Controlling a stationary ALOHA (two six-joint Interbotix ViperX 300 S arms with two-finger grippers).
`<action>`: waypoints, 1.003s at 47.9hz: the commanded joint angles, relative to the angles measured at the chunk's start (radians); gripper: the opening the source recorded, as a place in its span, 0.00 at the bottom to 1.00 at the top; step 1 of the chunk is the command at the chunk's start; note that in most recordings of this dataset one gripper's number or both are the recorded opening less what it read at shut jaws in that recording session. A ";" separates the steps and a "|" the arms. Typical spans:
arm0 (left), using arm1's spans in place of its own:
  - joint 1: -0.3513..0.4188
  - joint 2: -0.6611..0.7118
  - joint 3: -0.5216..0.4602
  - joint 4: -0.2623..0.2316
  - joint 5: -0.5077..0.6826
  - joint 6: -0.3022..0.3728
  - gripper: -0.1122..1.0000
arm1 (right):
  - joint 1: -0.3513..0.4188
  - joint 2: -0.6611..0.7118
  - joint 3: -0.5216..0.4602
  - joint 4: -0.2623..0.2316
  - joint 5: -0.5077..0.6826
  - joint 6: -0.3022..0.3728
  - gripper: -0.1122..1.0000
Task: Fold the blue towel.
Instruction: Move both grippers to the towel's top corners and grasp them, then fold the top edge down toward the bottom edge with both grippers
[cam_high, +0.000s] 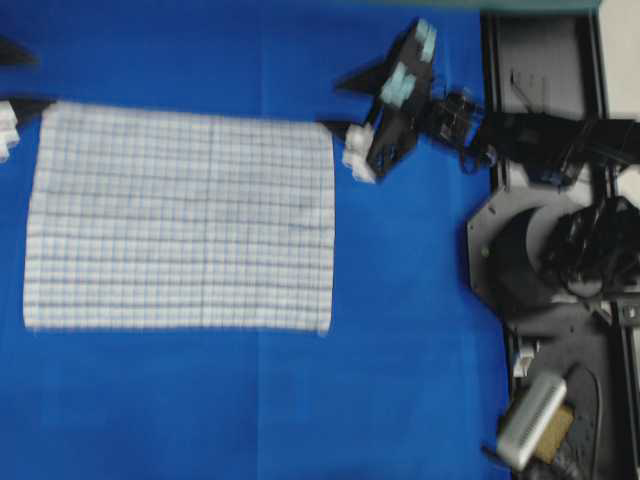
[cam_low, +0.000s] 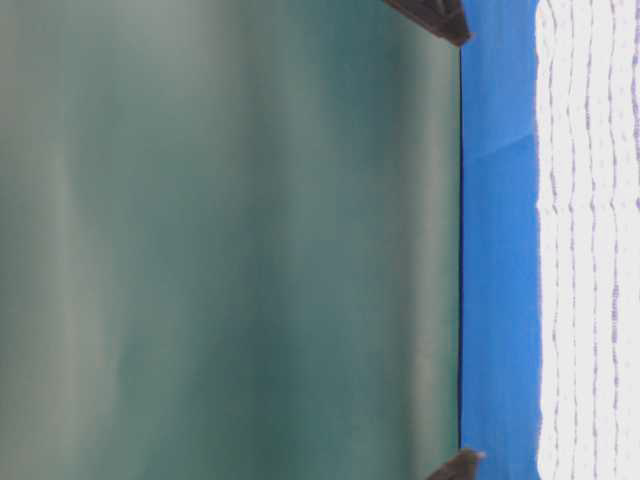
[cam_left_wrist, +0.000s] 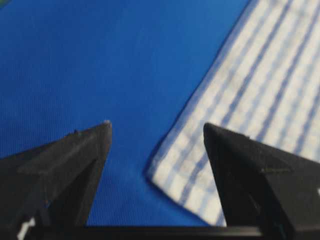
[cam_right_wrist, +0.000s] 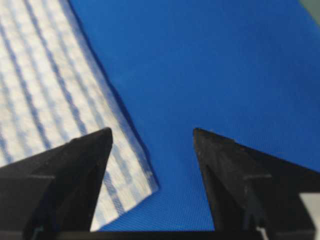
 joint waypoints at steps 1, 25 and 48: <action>0.006 0.048 -0.026 -0.002 -0.028 0.002 0.71 | -0.006 0.052 -0.009 0.009 -0.043 0.000 0.80; 0.008 0.219 -0.057 -0.002 -0.054 0.002 0.64 | 0.014 0.230 -0.018 0.041 -0.115 0.000 0.78; -0.015 0.209 -0.055 -0.002 -0.021 0.008 0.14 | 0.057 0.216 -0.020 0.041 -0.115 0.002 0.24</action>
